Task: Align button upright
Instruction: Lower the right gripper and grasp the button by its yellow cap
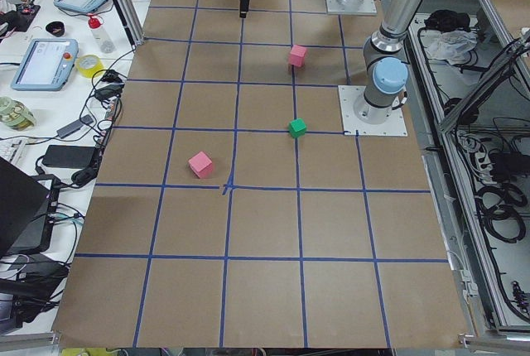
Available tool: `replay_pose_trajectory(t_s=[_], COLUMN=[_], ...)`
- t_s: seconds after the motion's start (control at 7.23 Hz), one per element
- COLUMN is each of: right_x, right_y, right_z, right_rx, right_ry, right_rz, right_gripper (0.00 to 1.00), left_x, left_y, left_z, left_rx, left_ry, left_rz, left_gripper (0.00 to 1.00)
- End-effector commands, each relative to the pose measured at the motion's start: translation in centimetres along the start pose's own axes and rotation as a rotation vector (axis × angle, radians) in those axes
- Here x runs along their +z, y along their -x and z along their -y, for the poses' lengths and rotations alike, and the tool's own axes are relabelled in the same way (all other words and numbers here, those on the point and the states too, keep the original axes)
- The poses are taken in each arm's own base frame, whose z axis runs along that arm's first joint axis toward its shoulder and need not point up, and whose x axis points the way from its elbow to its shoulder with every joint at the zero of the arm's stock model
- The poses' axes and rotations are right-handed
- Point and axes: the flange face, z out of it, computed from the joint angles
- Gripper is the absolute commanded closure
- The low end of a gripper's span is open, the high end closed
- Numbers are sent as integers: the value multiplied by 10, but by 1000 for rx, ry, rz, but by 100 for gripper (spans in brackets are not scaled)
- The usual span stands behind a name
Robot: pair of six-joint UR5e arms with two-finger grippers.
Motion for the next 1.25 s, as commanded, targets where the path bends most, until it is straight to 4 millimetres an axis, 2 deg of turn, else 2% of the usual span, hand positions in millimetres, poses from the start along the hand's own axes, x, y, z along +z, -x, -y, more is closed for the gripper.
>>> replay_pose_trajectory(t_s=[0.0, 0.28, 0.42, 0.55, 0.69, 0.97, 1.11], right_x=[8, 13, 22, 26, 26, 16, 4], right_y=[-3, -9, -8, -7, -8, -11, -13], right_z=[-2, -3, -5, -5, -5, -3, -4], right_rx=[-3, 8, 7, 6, 6, 7, 12], right_ry=[27, 33, 49, 55, 56, 41, 23], right_rz=[-16, -9, 0, 6, 7, -2, -9], right_gripper=[0, 0, 0, 33, 99, 100, 100], left_x=[-4, 0, 0, 1, 1, 1, 1], left_y=[5, 4, 5, 5, 5, 4, 5], left_z=[2, 0, 1, 0, 0, 0, 0], left_rx=[16, 23, 22, 22, 22, 23, 23], left_ry=[-13, -5, -5, -4, -4, -4, -4], left_rz=[44, 42, 43, 42, 43, 46, 48], left_gripper=[0, 0, 0, 0, 0, 0, 0])
